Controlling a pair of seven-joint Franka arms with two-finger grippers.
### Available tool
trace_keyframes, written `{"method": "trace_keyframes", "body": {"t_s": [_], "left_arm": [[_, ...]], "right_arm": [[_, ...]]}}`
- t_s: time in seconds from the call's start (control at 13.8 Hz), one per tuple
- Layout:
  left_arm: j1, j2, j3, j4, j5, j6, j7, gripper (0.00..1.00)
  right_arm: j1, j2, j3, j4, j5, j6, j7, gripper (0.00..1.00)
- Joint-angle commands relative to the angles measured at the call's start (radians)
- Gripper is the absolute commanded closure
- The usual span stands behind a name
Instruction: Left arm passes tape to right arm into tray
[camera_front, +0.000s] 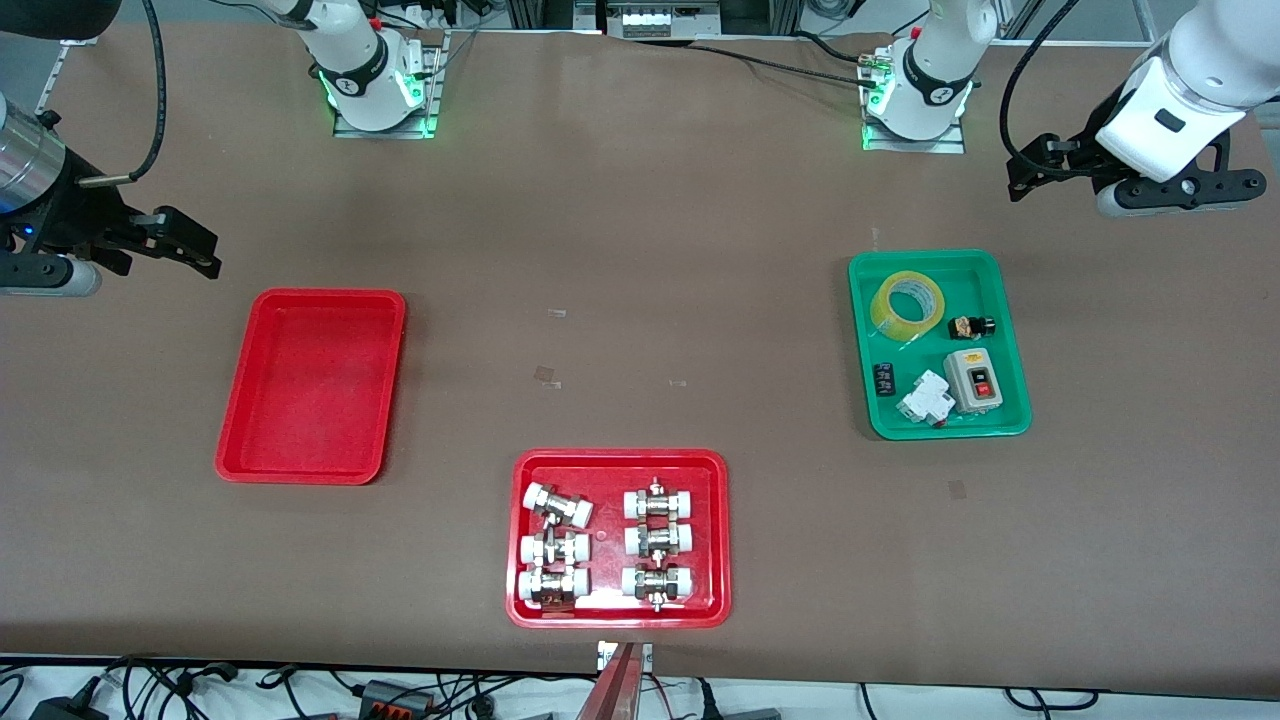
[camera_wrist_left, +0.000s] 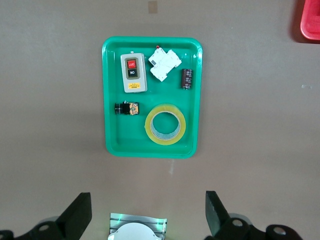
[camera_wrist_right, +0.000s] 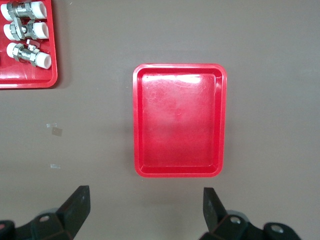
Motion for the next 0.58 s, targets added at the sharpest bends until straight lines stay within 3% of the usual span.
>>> {"method": "trace_keyframes", "body": {"t_s": [0.0, 0.51], "left_arm": [[0.007, 0.004, -0.002, 0.021, -0.02, -0.02, 0.009, 0.0], [0.006, 0.016, -0.005, 0.022, -0.023, -0.011, 0.008, 0.0]], "right_arm": [[-0.006, -0.006, 0.001, -0.005, 0.041, -0.002, 0.017, 0.0], [-0.005, 0.003, -0.003, 0.01, 0.058, -0.014, -0.003, 0.0]]}}
